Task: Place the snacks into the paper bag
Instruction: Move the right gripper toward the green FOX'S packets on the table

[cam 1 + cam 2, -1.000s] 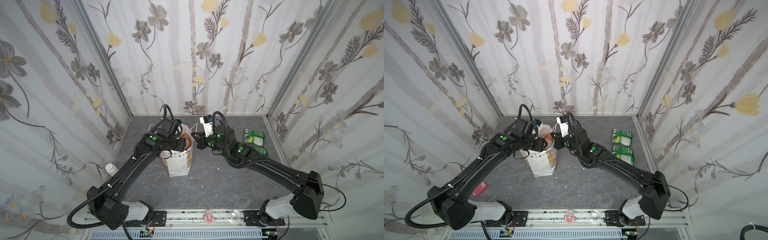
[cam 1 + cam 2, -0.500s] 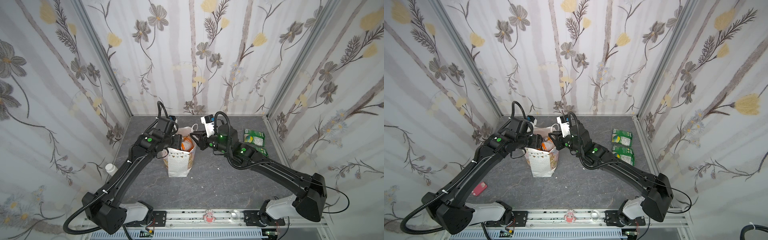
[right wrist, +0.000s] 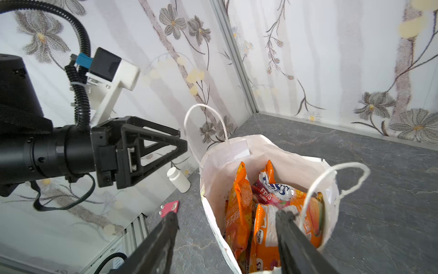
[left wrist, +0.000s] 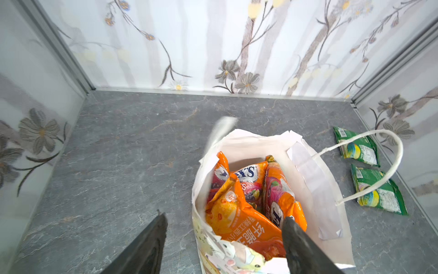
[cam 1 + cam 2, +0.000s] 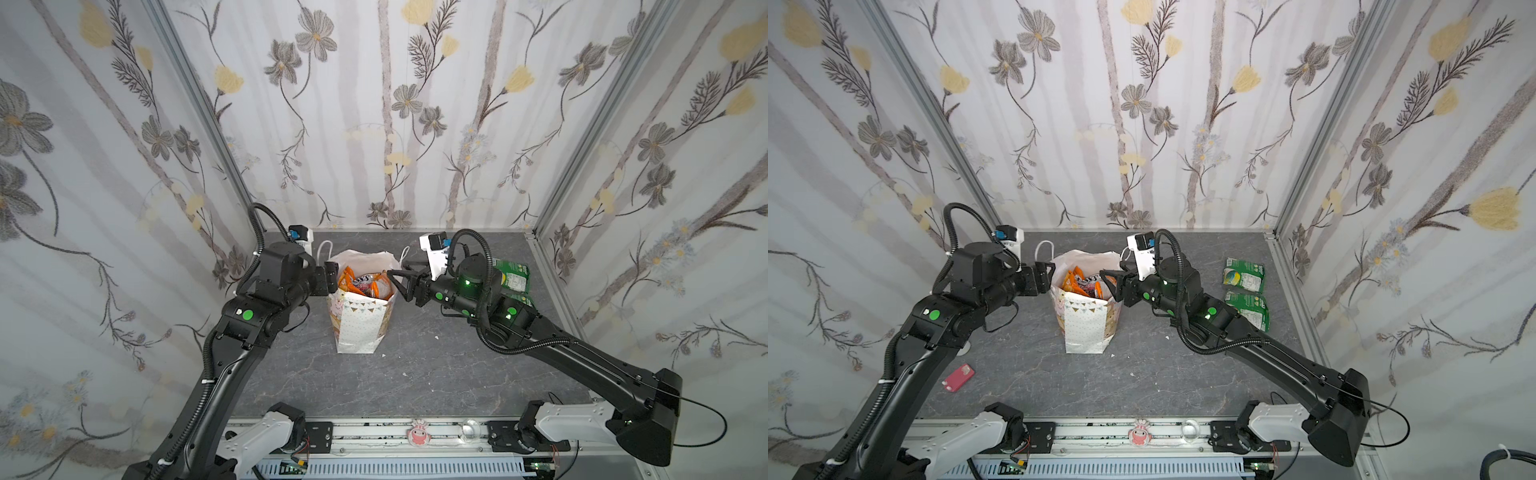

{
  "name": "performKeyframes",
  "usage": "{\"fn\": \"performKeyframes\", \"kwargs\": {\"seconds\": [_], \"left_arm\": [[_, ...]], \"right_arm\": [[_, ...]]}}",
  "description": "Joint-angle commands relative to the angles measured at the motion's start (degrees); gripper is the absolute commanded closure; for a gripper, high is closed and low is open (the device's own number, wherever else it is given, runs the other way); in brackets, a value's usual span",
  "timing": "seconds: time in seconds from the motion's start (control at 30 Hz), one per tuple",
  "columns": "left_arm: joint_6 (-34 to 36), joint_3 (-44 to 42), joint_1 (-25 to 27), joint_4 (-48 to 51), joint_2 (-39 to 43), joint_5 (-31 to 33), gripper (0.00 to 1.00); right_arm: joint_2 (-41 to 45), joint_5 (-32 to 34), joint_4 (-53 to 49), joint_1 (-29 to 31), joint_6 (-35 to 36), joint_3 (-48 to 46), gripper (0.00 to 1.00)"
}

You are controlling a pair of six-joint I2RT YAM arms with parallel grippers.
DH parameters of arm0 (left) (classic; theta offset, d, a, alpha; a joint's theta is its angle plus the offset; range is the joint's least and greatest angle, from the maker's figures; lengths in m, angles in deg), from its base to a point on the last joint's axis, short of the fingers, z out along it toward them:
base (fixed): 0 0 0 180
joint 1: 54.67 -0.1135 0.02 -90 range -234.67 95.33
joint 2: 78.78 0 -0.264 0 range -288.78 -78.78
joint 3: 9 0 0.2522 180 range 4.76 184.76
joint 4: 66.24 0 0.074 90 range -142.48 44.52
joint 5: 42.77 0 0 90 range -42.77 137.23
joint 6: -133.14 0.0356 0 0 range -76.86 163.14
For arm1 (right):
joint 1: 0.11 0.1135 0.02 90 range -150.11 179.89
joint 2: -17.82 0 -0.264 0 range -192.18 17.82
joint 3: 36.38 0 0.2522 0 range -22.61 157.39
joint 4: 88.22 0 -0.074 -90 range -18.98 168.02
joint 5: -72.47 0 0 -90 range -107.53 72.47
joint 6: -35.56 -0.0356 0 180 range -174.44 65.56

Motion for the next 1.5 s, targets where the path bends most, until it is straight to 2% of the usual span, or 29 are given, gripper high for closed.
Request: {"fn": "performKeyframes", "kwargs": {"seconds": [0.0,0.27,0.4,0.47,0.53,0.63,0.7,0.83,0.93,1.03,1.2,1.33,1.47], "left_arm": [[-1.17,-1.52,-1.35,0.72,0.66,1.70,0.23],[-1.71,-8.00,-5.50,-6.99,-1.69,-4.66,0.24],[-0.77,-11.18,-6.00,-14.42,-2.05,-8.29,0.27],[-0.47,-12.91,-6.16,-17.85,-2.10,-7.99,0.28],[-0.21,-13.66,-6.92,-19.99,-2.77,-7.94,0.28],[-0.20,-13.24,-7.85,-21.24,-4.56,-7.78,0.28],[0.10,-12.97,-8.23,-21.96,-5.19,-7.48,0.29],[0.56,-13.23,-9.84,-23.07,-4.61,-8.41,0.28],[1.78,-13.02,-10.51,-22.52,-4.81,-9.13,0.25],[1.96,-12.43,-10.69,-21.76,-6.22,-10.04,0.27],[2.23,-14.96,-10.69,-23.07,-6.13,-10.75,0.28],[2.86,-16.34,-10.69,-22.96,-5.57,-9.22,0.28],[2.65,-16.19,-10.78,-23.07,-5.57,-9.08,0.28]], "right_arm": [[2.22,2.13,0.32,-0.02,1.15,-1.11,0.33],[9.14,8.50,-2.58,-1.40,2.17,-6.16,0.29],[12.59,11.34,-5.81,-4.98,2.15,-8.89,0.28],[14.46,13.86,-8.04,-7.32,2.15,-10.40,0.27],[16.17,18.15,-11.68,-9.70,2.06,-11.73,0.27],[15.72,31.94,-19.25,-12.36,1.22,-11.91,0.27],[14.28,33.96,-23.13,-15.52,1.05,-11.64,0.26],[12.34,30.72,-24.14,-22.34,-0.11,-13.28,0.25],[12.36,29.10,-17.34,-25.09,-0.14,-18.04,0.24],[12.23,25.00,-11.89,-28.02,-1.00,-22.05,0.23],[7.61,22.16,-11.28,-35.01,-2.25,-25.51,0.22],[2.63,14.54,-9.10,-42.37,-4.03,-26.90,0.22],[-2.66,8.07,-8.55,-47.11,-4.35,-25.23,0.21]]}}
